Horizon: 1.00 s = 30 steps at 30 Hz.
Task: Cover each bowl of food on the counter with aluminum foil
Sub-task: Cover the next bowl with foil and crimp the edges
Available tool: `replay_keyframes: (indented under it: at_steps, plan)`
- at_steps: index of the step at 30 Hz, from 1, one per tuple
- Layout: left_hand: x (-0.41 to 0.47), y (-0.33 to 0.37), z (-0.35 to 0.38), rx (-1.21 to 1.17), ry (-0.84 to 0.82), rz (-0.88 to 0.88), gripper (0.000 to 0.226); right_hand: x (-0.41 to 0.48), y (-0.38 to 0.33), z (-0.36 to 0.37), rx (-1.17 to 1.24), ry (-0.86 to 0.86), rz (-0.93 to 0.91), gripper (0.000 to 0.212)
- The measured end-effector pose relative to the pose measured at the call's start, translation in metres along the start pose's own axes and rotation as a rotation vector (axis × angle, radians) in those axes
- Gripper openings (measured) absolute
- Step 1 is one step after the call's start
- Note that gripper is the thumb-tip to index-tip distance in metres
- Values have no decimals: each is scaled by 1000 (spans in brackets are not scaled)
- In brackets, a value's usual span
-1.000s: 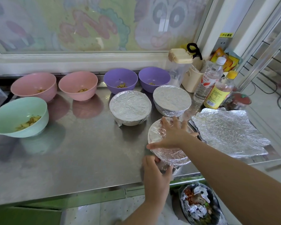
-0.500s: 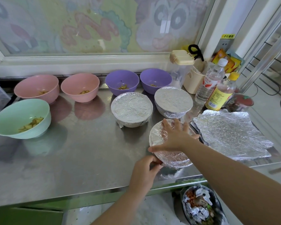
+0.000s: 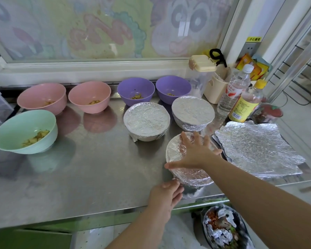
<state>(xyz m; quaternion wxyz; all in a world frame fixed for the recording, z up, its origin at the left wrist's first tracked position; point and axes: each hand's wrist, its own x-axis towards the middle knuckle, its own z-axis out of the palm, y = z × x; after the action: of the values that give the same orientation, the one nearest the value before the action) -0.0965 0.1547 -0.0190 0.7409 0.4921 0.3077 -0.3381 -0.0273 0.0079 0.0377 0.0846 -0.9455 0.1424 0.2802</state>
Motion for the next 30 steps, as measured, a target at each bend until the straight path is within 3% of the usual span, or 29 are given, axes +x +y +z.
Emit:
replay_keyframes:
  at_steps: [5, 9, 12, 17, 20, 23, 27, 30]
  plan:
    - [-19, 2, 31, -236, 72, -75, 13, -2, 0, 0, 11, 4, -3, 147]
    - [-23, -1, 47, -211, 94, -45, 36, -3, 0, -1, 16, 3, -3, 146]
    - [-24, 4, 55, -387, 122, -96, 33, -3, 0, 1, 15, 10, -1, 146]
    - [-31, 23, 57, -645, -133, -106, 52, -2, -1, 2, 20, 15, 7, 147]
    - [-43, 38, 52, -546, -151, -96, 53, -2, -1, 2, 29, 12, 14, 148]
    - [-38, 41, 50, -388, -27, 6, 45, -3, -2, 2, 37, 10, 22, 149]
    - [-33, 50, 46, -468, -148, -135, 63, -3, -3, 2, 47, 17, 28, 150]
    - [-16, 49, 44, -447, -116, -128, 69, -4, -3, 3, 45, 25, 30, 149]
